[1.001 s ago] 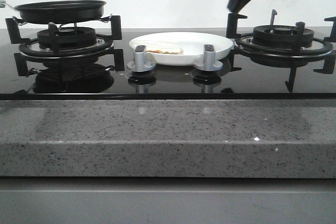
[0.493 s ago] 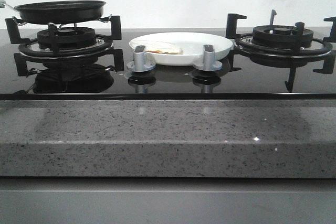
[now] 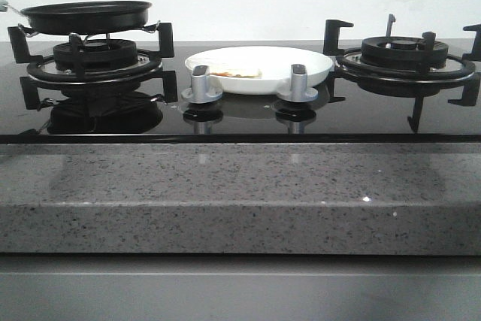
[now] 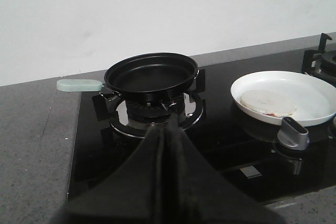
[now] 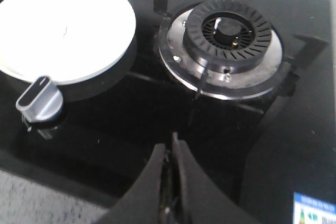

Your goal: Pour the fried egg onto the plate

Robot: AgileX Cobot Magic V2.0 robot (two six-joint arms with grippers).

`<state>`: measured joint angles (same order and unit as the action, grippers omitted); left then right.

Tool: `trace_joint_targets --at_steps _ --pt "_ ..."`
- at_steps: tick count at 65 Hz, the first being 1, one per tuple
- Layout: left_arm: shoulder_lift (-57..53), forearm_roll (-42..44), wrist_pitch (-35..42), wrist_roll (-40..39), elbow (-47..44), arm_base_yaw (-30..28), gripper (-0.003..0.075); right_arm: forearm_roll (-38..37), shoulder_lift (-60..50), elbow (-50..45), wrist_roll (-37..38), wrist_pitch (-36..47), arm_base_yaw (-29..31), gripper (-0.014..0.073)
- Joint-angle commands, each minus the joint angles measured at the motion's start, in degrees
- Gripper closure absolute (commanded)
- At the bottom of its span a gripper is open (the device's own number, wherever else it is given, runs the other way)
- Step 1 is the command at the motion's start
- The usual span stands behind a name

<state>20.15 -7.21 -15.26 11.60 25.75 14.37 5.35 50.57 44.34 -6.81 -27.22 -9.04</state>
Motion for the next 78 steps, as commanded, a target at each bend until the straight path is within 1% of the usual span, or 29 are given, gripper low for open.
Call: trace_joint_targets --at_steps 1,9,19,26,34,78 --pt "0.3 -0.4 4.9 -0.5 1.5 -0.1 0.0739 -0.5 -7.1 -4.1 -0.5 8.3 -0.1 0.0652" --pt "0.3 -0.4 4.9 -0.5 1.5 -0.1 0.0739 -0.5 -17.2 -10.7 -0.5 10.3 -0.1 0.0652" --pt "0.3 -0.4 4.8 -0.5 1.5 -0.1 0.0739 -0.5 -29.9 -17.9 -0.5 10.8 -0.1 0.0652" --pt "0.3 -0.4 4.8 -0.5 1.5 -0.1 0.0739 -0.5 -37.9 -21.7 -0.5 10.7 -0.1 0.0652" --pt "0.3 -0.4 4.8 -0.5 1.5 -0.1 0.0739 -0.5 -43.5 -23.5 -0.5 10.8 -0.1 0.0652" --pt "0.3 -0.4 4.8 -0.5 1.5 -0.1 0.0739 -0.5 -44.6 -23.5 -0.5 10.8 -0.1 0.0652"
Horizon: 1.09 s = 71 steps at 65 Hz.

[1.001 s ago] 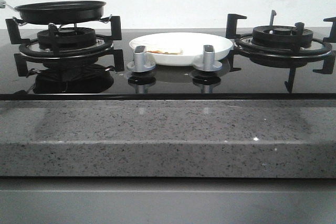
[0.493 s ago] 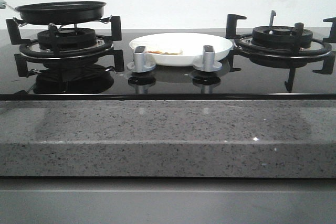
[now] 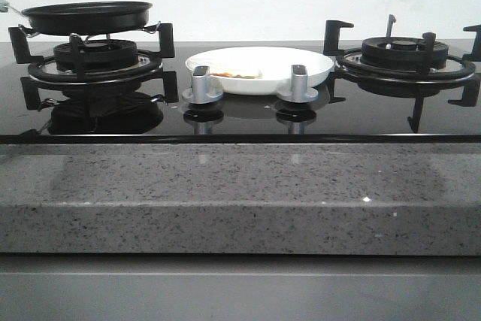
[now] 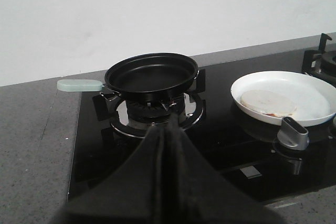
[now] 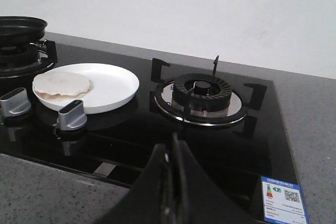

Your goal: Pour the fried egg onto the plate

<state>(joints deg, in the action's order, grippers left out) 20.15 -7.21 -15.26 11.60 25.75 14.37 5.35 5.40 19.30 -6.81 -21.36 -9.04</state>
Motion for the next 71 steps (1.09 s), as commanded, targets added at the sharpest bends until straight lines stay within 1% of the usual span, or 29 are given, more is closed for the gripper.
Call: trace_joint_targets --at_steps 1,18,32,38,41,44,53,65,71 --pt "0.3 -0.4 4.8 -0.5 1.5 -0.1 0.0739 -0.5 0.6 1.6 -0.5 4.9 -0.1 0.0652" --pt "0.3 -0.3 4.8 -0.5 1.5 -0.1 0.0739 -0.5 0.6 1.6 -0.5 4.9 -0.1 0.0652" --pt "-2.9 7.2 4.9 -0.9 -0.4 -0.1 0.0739 -0.5 0.6 1.6 -0.5 4.9 -0.1 0.0652" --pt "-5.9 11.5 4.8 -6.5 -2.9 -0.7 0.0739 -0.5 0.6 1.6 -0.5 4.9 -0.1 0.0652" --pt "-7.8 12.4 4.8 -9.6 -4.5 -1.7 0.0739 -0.5 0.6 1.6 -0.5 4.9 -0.1 0.0652" --pt "-9.6 11.8 4.8 -10.7 -6.0 -2.6 0.0739 -0.5 0.6 1.6 -0.5 4.9 -0.1 0.0652" --pt "-14.6 9.4 4.8 -10.8 -10.7 -5.6 0.0739 -0.5 0.6 1.6 -0.5 4.9 -0.1 0.0652" --pt "-21.3 7.2 4.8 -10.8 -17.5 -11.4 0.0739 -0.5 0.6 1.6 -0.5 4.9 -0.1 0.0652" --pt "-21.3 7.2 5.1 -10.8 -20.0 -13.5 0.0739 -0.5 0.6 1.6 -0.5 4.9 -0.1 0.0652"
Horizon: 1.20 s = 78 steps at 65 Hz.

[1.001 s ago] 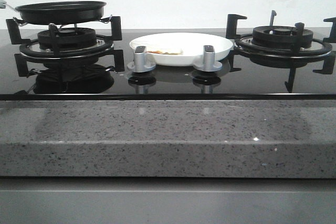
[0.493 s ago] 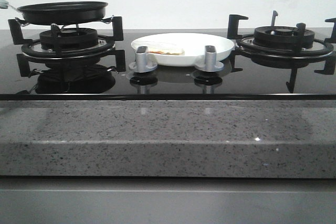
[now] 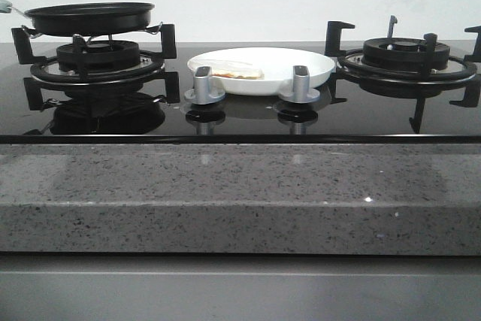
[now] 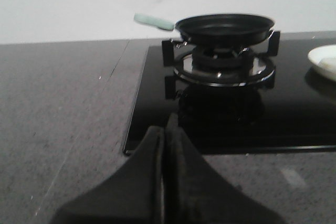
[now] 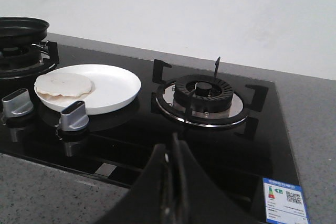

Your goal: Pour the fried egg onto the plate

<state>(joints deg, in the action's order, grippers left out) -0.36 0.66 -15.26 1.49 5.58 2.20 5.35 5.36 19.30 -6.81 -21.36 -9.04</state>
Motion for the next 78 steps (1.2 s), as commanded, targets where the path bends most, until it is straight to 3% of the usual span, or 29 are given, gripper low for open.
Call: trace_joint_targets --at_steps 1,16,78 --pt "-0.9 -0.7 5.1 -0.7 -0.1 -1.6 0.0739 -0.5 0.7 1.6 -0.5 4.9 -0.1 0.0652" --pt "-1.1 -3.1 11.8 -0.7 -6.3 -2.4 0.0739 -0.5 0.7 1.6 -0.5 4.9 -0.1 0.0652" --pt "-1.0 -3.1 10.9 -0.7 -6.2 -2.4 0.0739 -0.5 0.7 1.6 -0.5 4.9 -0.1 0.0652"
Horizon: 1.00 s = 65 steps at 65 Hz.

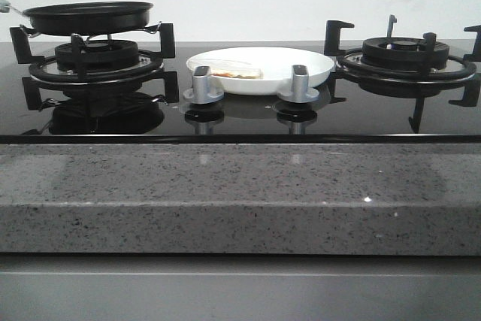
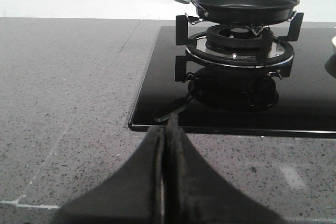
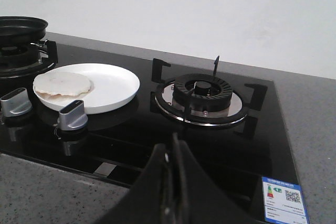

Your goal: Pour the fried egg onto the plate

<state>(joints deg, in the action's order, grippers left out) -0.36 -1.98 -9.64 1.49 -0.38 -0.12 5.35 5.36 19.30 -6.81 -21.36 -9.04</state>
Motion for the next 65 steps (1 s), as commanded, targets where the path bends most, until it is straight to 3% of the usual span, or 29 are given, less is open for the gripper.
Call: trace_joint_targets --at_steps 1,12,27,38,65 --pt "-1.0 -0.5 5.3 -0.7 -0.3 -0.1 0.0739 -0.5 0.7 1.6 -0.5 4.9 -0.1 0.0652" --pt "-1.0 -0.5 5.3 -0.7 -0.3 -0.1 0.0739 -0.5 0.6 -2.5 -0.5 8.2 0.4 0.0652" --pt "-1.0 -0.5 5.3 -0.7 -0.3 -0.1 0.0739 -0.5 -1.7 -14.8 -0.5 20.0 7.4 0.0652" --pt "-1.0 -0.5 5.3 -0.7 -0.3 -0.1 0.0739 -0.5 -5.8 -20.7 -0.5 19.7 8.8 0.0652" --pt "-1.0 -0.5 5.3 -0.7 -0.3 -0.1 0.0739 -0.5 -7.0 -20.6 -0.5 17.4 8.8 0.0652"
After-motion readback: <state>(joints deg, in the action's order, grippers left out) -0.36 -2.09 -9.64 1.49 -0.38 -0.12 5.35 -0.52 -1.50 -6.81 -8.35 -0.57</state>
